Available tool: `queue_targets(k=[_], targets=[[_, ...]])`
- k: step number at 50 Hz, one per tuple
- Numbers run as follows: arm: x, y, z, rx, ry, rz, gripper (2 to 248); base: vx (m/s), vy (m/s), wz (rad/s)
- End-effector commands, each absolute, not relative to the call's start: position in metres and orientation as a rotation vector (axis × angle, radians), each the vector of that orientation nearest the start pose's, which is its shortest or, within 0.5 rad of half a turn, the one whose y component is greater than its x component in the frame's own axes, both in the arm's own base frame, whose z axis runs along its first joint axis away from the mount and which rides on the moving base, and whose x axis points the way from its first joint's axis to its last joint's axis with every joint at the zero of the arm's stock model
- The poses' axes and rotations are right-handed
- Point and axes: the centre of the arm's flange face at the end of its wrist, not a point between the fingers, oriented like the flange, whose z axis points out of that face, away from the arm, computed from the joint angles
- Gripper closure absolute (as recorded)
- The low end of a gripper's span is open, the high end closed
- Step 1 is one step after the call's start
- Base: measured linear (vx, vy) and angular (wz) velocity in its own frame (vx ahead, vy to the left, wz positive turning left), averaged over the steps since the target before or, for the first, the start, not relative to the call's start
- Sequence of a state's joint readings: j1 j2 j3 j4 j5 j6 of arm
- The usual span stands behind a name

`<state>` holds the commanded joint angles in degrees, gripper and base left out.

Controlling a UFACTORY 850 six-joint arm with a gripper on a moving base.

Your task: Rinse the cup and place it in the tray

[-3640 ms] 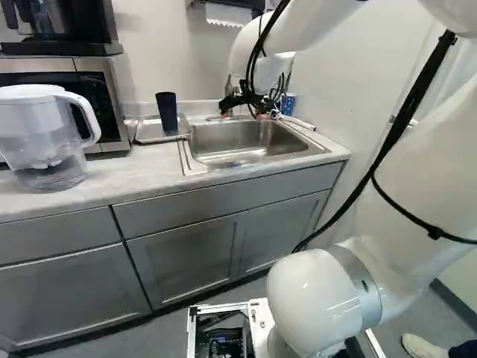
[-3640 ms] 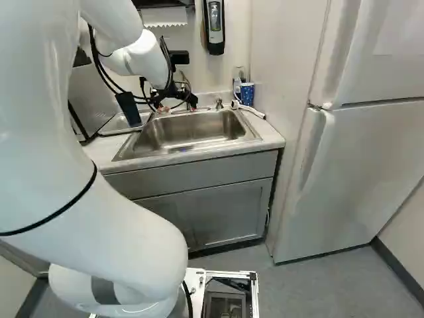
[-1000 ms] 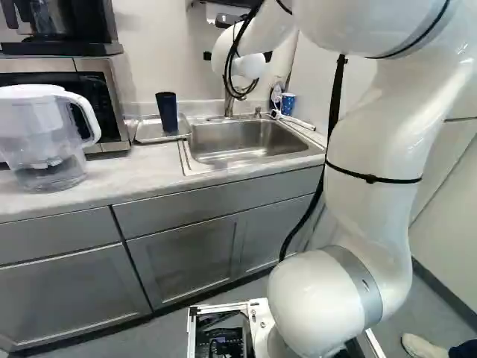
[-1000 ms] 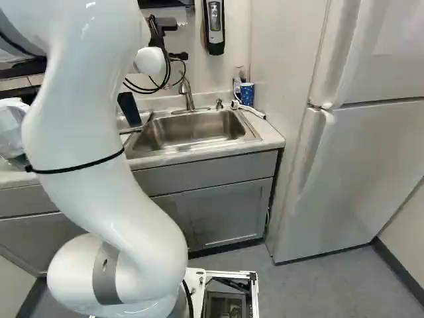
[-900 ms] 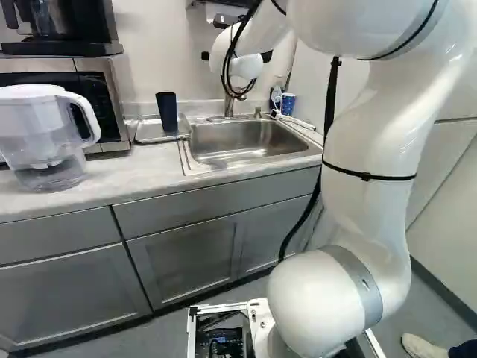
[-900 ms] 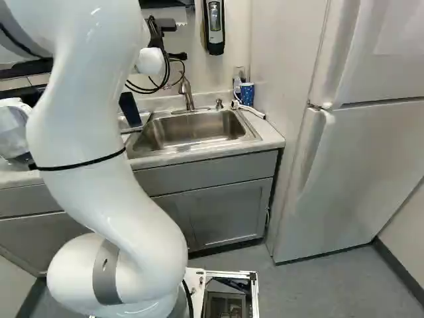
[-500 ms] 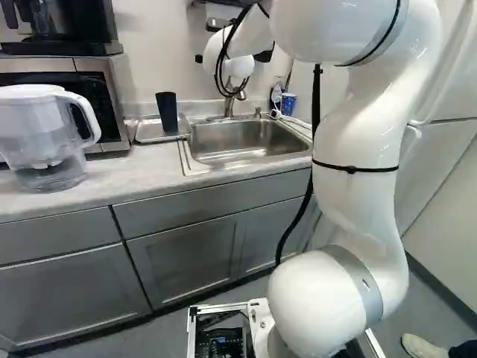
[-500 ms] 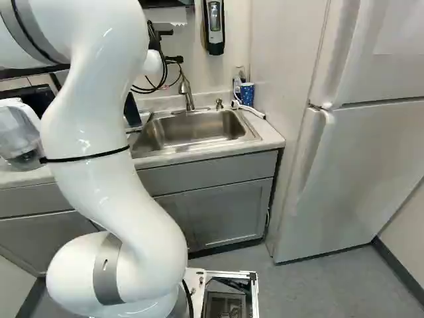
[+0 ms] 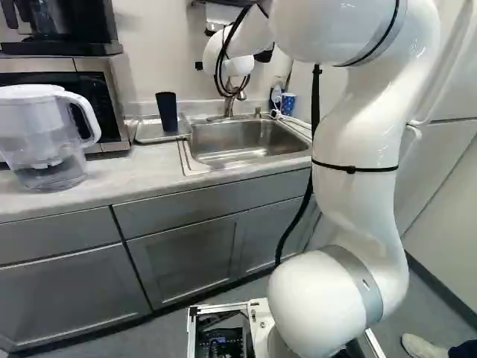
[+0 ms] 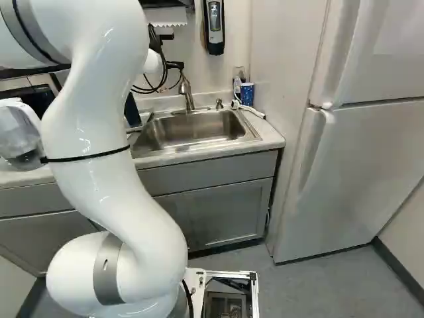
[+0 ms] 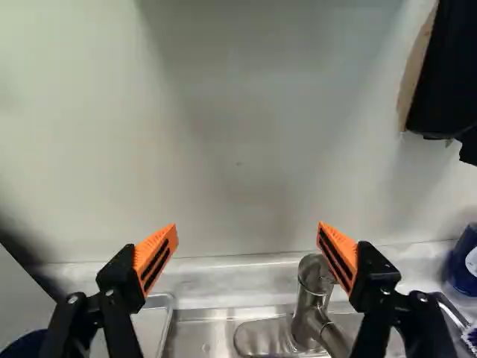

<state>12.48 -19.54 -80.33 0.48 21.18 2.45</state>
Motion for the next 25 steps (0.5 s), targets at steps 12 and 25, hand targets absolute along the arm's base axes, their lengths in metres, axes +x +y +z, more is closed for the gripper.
queue_targets(k=[12, 25], targets=[[0.643, 0.146, 0.639, -2.284, -0.196, -1.886, 3, 0.0, 0.0, 0.0], [0.632, 0.146, 0.636, -2.324, -0.203, -1.84, 3, 0.0, 0.0, 0.0]])
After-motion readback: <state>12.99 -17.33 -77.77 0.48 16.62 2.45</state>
